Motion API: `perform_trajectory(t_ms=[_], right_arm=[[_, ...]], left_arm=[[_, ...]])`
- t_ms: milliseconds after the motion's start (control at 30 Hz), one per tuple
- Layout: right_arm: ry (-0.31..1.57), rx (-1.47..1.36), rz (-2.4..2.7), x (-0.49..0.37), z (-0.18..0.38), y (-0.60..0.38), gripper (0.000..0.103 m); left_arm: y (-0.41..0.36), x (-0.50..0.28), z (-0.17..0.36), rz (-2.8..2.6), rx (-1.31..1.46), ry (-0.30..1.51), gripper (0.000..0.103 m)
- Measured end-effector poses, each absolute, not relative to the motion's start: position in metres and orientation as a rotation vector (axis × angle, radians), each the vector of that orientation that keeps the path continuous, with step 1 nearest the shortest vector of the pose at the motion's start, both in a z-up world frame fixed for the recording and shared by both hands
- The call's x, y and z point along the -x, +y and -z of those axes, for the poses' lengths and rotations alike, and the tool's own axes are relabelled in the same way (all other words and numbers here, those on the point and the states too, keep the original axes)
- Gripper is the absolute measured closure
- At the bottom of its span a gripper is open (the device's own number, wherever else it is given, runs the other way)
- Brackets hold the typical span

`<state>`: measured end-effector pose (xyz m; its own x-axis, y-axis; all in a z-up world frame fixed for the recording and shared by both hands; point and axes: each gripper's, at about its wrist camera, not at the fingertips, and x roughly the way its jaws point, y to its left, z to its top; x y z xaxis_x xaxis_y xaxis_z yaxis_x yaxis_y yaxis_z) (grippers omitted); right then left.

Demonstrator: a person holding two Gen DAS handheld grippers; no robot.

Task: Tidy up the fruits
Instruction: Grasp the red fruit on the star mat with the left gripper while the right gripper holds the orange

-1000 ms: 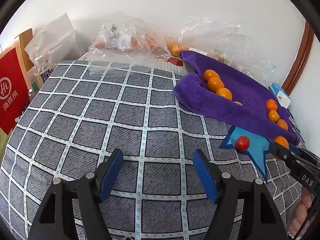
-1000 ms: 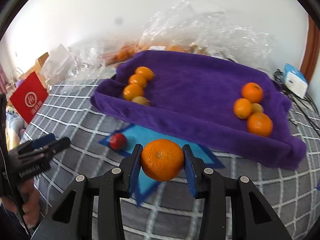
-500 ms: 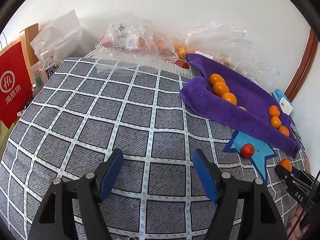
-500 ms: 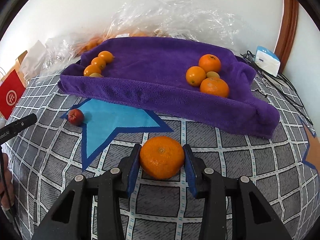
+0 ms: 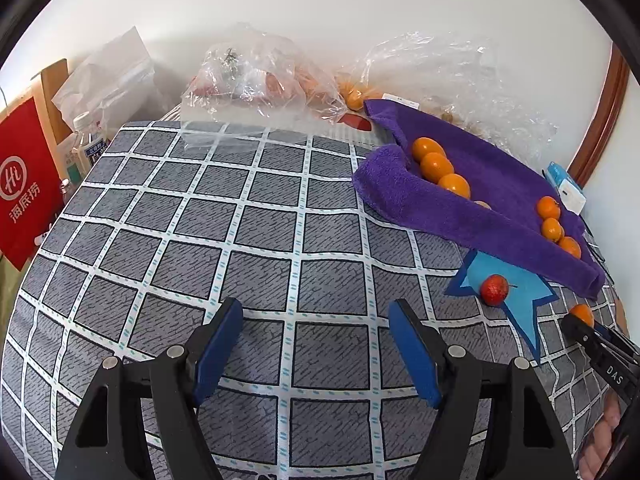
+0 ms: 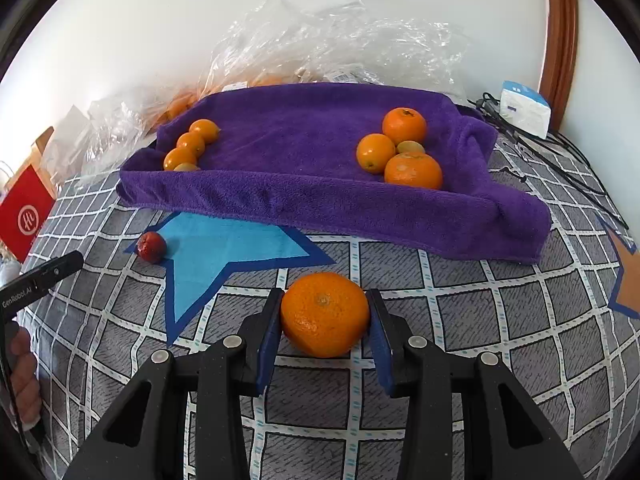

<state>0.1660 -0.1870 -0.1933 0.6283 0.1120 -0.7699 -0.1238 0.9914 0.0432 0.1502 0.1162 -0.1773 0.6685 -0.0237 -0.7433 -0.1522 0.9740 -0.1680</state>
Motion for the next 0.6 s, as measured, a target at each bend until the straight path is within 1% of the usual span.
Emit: perform_trajectory(t_ms=[233, 467, 567, 600], right_arm=[[0.871, 0.022, -0.108, -0.153, 0.189, -0.200, 0.063], [0.845, 0.043, -0.042, -0.150, 0.188, -0.226, 0.063], [0.835, 0.011, -0.042, -0.149, 0.188, -0.234, 0.063], [0.842, 0.001, -0.050, -0.150, 0.189, -0.236, 0.063]], left_arm=[[0.095, -0.147, 0.167, -0.025, 0.181, 0.863, 0.031], [0.042, -0.161, 0.153, 0.100, 0.150, 0.866, 0.031], [0.021, -0.170, 0.150, 0.126, 0.118, 0.859, 0.036], [0.015, -0.173, 0.151, 0.127, 0.106, 0.857, 0.042]])
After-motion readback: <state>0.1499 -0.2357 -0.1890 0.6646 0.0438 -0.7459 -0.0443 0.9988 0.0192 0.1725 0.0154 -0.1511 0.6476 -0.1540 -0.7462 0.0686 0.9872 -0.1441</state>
